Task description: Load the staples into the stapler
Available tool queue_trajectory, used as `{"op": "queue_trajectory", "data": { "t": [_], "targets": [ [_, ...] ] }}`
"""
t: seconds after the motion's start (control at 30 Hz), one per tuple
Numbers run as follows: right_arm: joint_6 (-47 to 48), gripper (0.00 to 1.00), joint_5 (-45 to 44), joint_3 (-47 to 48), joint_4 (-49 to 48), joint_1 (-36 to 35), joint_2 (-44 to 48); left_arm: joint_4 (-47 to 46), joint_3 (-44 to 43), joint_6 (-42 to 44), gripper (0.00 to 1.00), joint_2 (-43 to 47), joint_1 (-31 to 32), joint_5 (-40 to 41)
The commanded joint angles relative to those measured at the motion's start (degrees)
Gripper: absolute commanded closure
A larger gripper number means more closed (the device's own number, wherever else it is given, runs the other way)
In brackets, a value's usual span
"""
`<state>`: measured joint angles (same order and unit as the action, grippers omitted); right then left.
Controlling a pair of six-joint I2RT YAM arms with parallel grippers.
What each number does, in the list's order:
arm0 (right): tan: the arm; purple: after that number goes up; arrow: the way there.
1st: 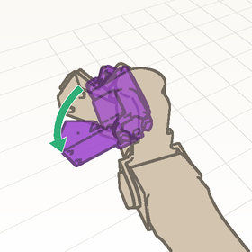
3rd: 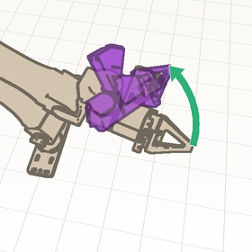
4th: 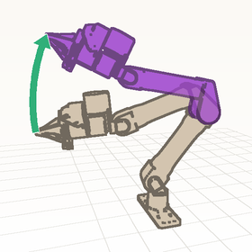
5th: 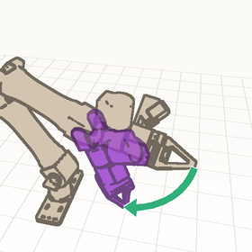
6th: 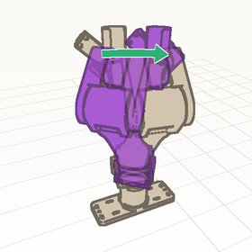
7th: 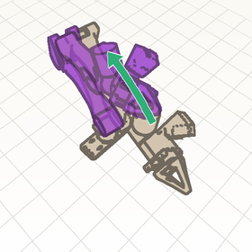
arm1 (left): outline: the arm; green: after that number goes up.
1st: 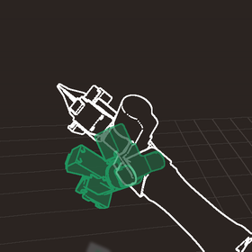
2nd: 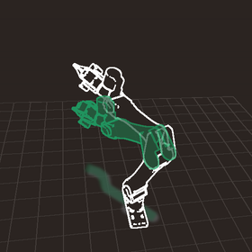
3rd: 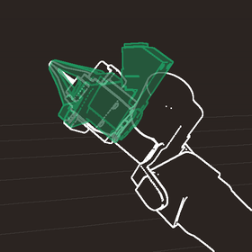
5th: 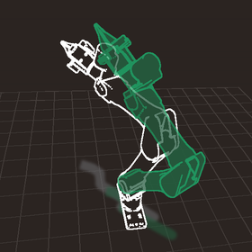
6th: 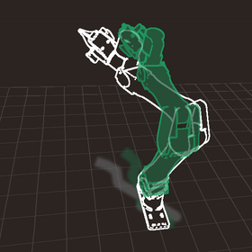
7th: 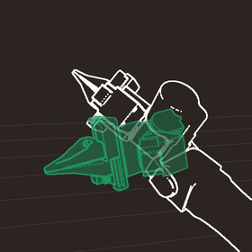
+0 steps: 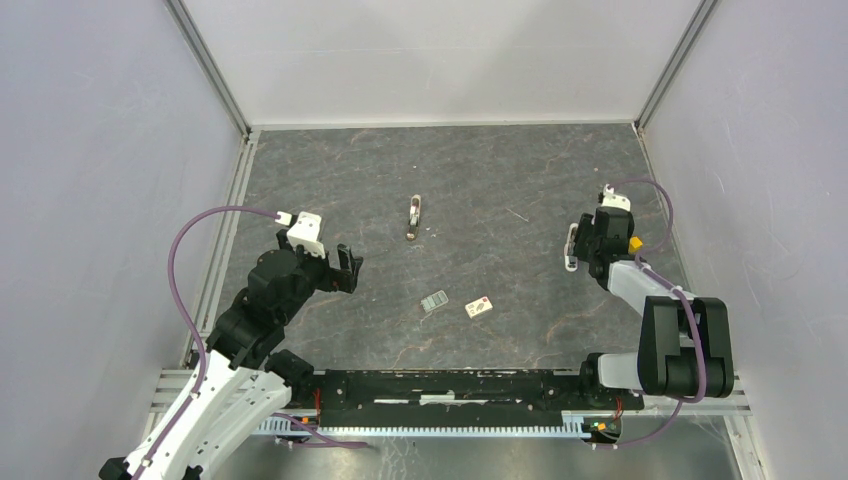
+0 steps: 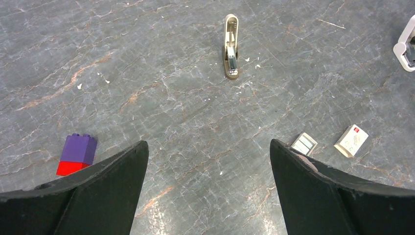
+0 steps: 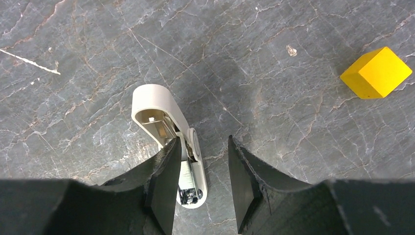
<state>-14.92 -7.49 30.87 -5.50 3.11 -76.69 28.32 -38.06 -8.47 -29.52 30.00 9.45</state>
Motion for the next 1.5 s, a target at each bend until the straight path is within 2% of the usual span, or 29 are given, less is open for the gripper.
{"op": "queue_trajectory", "data": {
  "t": [0.0, 0.87, 1.2, 1.47],
  "targets": [
    [-0.2, 0.54, 0.2, -1.0, -1.1, 0.2, 0.4, -1.5, 0.2, 3.0, 0.00, -0.2, -0.1, 0.0],
    [0.1, 0.54, 1.6, -2.4, 0.2, 0.2, 2.6, -1.3, 0.3, 2.8, 0.00, 0.6, -0.1, 0.0],
    [0.4, 0.50, 3.1, -2.7, 3.6, -0.6, 6.4, -1.7, 0.1, 2.7, 0.00, 0.0, -0.1, -0.5],
    [2.0, 0.56, 2.8, -3.0, 4.2, -2.8, 2.5, -1.3, -0.3, 1.9, 0.00, -0.4, -0.1, -0.8]
  ]
}}
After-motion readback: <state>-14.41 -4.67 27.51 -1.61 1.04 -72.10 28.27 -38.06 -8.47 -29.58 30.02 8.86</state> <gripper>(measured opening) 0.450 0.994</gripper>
